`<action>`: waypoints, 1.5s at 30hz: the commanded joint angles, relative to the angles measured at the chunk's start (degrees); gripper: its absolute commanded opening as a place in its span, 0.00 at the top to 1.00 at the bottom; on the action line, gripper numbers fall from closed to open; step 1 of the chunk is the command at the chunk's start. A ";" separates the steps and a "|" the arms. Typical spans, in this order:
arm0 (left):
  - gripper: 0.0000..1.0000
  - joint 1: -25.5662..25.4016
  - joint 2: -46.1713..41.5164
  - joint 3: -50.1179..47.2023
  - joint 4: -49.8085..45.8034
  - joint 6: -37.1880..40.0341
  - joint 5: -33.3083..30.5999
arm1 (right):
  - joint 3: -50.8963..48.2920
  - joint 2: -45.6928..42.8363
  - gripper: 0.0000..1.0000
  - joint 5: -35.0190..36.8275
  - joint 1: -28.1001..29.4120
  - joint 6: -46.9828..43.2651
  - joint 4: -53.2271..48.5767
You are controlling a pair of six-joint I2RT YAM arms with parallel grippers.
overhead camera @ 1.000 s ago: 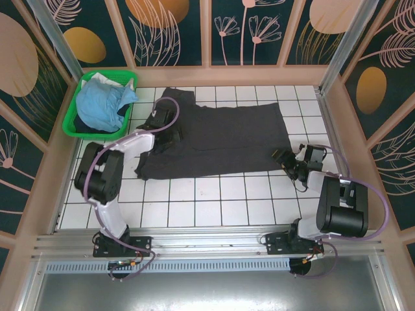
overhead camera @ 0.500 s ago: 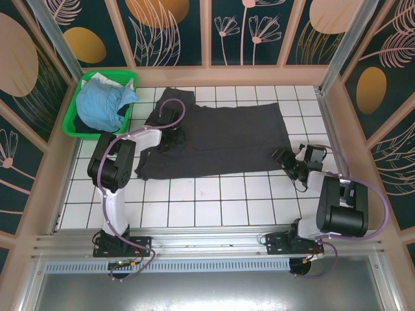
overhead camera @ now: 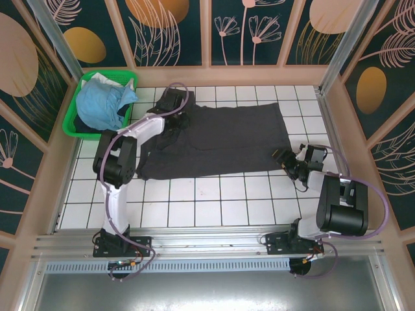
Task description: Fold and stack the t-shirts
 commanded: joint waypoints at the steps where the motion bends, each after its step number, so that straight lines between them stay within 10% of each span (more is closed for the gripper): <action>1: 0.84 0.05 5.46 6.16 -6.98 3.32 2.27 | -1.44 1.87 0.32 -0.25 0.06 0.32 1.67; 5: 0.84 0.03 8.06 10.93 -9.76 3.73 2.43 | -1.55 1.53 0.32 -0.32 0.15 0.14 1.54; 11: 0.56 0.03 -4.25 -3.12 -3.08 1.70 -1.42 | -1.79 0.25 0.31 0.13 0.50 -0.31 1.05; 19: 0.53 0.06 -18.32 -25.70 2.00 1.94 -3.78 | -2.06 0.36 0.30 -0.09 1.23 -0.14 2.28; 28: 0.48 0.03 -14.64 -23.87 -1.05 7.12 -5.73 | -2.58 -1.05 0.30 -0.09 1.30 -0.40 1.77; 34: 0.56 0.11 -9.96 -18.99 -3.92 9.49 -7.67 | -2.84 -2.20 0.29 0.26 1.27 -0.57 1.35; 45: 1.00 0.04 -9.89 -12.96 -6.75 12.07 -4.17 | -2.76 -2.09 0.29 0.11 1.25 -0.57 1.49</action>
